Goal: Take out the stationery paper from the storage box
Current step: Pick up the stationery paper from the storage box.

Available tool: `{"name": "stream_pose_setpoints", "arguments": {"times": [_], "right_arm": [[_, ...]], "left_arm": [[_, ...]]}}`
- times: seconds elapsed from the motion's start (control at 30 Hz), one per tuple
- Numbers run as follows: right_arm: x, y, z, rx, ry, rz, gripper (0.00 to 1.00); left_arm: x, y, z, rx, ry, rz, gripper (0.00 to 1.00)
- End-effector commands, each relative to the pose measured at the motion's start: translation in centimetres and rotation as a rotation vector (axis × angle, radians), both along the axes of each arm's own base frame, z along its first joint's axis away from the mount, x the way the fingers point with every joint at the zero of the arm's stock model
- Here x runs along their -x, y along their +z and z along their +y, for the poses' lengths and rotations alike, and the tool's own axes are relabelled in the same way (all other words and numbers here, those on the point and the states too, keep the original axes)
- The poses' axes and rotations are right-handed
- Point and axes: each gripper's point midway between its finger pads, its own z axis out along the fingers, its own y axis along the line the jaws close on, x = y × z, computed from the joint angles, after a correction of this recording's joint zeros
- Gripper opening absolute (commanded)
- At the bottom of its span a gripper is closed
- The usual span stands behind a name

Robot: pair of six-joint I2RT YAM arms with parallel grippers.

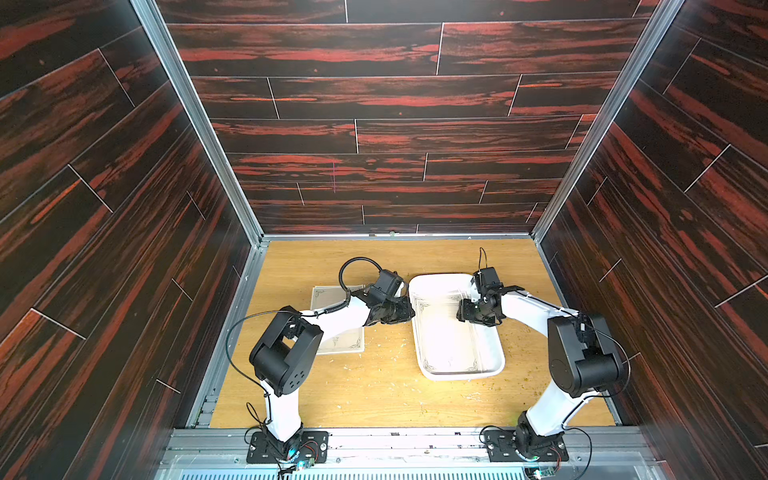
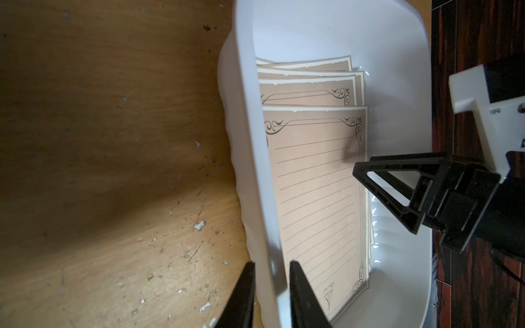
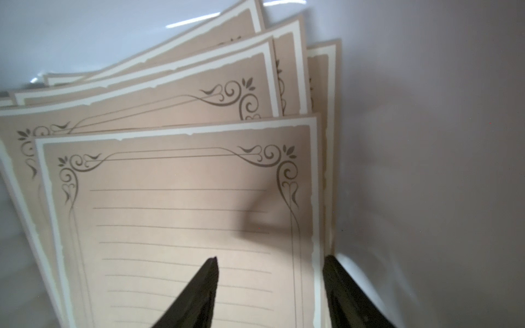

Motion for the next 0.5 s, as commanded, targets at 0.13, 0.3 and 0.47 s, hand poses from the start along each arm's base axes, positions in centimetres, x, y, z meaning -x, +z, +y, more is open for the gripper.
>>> {"name": "stream_pose_setpoints", "arguments": {"times": [0.13, 0.3, 0.47], "right_arm": [[-0.28, 0.06, -0.22, 0.023, -0.004, -0.004, 0.67], [-0.33, -0.15, -0.33, 0.039, -0.003, -0.003, 0.68], [-0.40, -0.04, -0.29, 0.062, 0.004, -0.013, 0.71]], "left_arm": [[-0.10, -0.14, -0.15, -0.011, 0.000, 0.008, 0.25], [-0.13, -0.23, -0.30, -0.006, -0.002, 0.012, 0.25], [-0.11, -0.29, -0.28, -0.007, -0.001, 0.015, 0.25]]}}
